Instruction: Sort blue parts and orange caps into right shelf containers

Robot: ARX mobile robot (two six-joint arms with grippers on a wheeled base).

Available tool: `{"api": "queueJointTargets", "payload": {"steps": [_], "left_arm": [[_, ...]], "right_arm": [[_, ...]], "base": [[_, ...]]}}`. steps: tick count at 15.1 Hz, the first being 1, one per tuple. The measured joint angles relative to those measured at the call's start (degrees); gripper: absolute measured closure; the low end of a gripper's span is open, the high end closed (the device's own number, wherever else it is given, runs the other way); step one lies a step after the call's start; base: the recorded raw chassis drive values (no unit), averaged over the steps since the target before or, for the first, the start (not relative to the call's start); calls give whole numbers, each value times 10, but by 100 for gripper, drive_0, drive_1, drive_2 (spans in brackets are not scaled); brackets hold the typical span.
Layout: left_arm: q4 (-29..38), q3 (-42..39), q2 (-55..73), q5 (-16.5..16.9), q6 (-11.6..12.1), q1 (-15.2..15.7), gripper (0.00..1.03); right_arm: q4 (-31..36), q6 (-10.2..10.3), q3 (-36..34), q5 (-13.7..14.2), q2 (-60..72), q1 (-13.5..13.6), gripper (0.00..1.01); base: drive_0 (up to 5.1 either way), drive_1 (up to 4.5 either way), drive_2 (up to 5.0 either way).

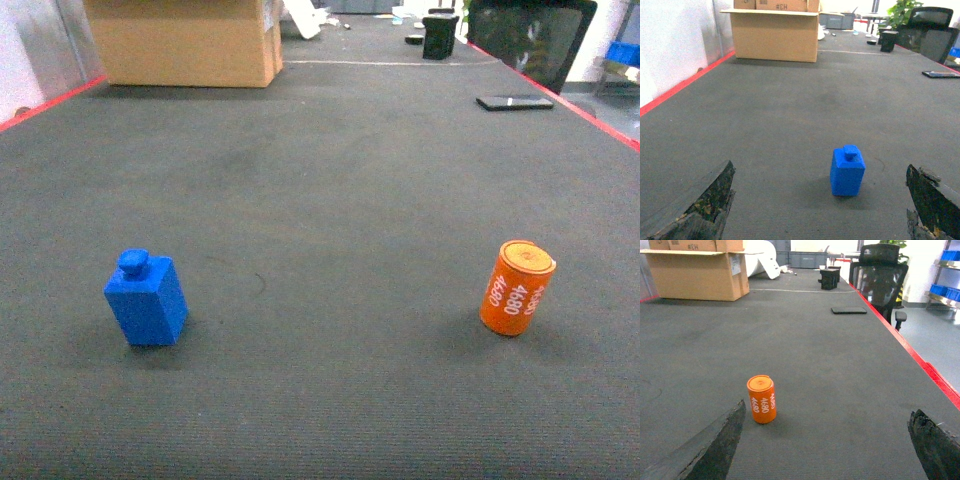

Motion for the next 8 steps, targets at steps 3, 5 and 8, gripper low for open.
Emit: {"api": "queueJointTargets", "payload": {"steps": [3, 5, 8], "left_arm": [[0, 0, 0, 0, 0, 0, 5], [0, 0, 0, 0, 0, 0, 5], [0, 0, 0, 0, 0, 0, 5]], "right_arm": [[0, 0, 0, 0, 0, 0, 3], [0, 0, 0, 0, 0, 0, 3], [0, 0, 0, 0, 0, 0, 3]], "base": [[0, 0, 0], [0, 0, 0], [0, 0, 0]]}}
